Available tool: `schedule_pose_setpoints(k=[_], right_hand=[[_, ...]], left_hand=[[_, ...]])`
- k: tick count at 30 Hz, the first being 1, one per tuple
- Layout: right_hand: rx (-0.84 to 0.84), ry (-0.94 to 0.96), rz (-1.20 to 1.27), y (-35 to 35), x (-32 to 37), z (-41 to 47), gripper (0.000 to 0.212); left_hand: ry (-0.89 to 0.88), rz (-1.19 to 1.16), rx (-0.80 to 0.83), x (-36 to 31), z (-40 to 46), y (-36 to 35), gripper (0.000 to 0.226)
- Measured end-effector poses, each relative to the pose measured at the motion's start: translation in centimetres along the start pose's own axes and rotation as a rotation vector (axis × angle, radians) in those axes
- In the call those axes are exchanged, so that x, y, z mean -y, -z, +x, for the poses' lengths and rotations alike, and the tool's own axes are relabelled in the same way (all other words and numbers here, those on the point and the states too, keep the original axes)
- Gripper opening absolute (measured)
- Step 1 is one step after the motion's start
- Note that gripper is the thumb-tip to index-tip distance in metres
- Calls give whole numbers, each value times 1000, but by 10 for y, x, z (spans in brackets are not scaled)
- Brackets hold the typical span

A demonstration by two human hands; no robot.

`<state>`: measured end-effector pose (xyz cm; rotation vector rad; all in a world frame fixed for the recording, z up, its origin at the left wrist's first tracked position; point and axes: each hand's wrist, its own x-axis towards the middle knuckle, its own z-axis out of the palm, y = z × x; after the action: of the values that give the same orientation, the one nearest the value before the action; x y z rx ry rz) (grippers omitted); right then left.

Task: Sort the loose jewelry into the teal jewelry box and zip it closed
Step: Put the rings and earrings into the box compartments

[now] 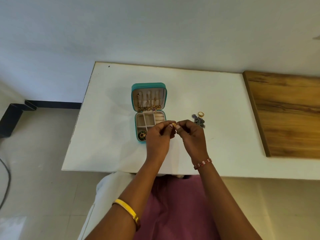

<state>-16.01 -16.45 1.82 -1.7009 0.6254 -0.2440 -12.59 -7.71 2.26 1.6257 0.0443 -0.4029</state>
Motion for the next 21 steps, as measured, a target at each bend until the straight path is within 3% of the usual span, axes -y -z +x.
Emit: schedule_pose_setpoints(k=[4, 8, 16, 21], right_hand=[[-142, 32, -53, 15, -7, 19, 6], [-384, 46, -351, 44, -33, 48, 11], [-242, 83, -719, 50, -50, 73, 35], [-236, 16, -799, 46, -47, 76, 27]], left_hand=[[40, -51, -53, -2, 5, 1, 18], [75, -139, -33, 2, 5, 1, 15], [134, -178, -32, 9, 3, -2, 15], [143, -187, -41, 8, 4, -2, 17]])
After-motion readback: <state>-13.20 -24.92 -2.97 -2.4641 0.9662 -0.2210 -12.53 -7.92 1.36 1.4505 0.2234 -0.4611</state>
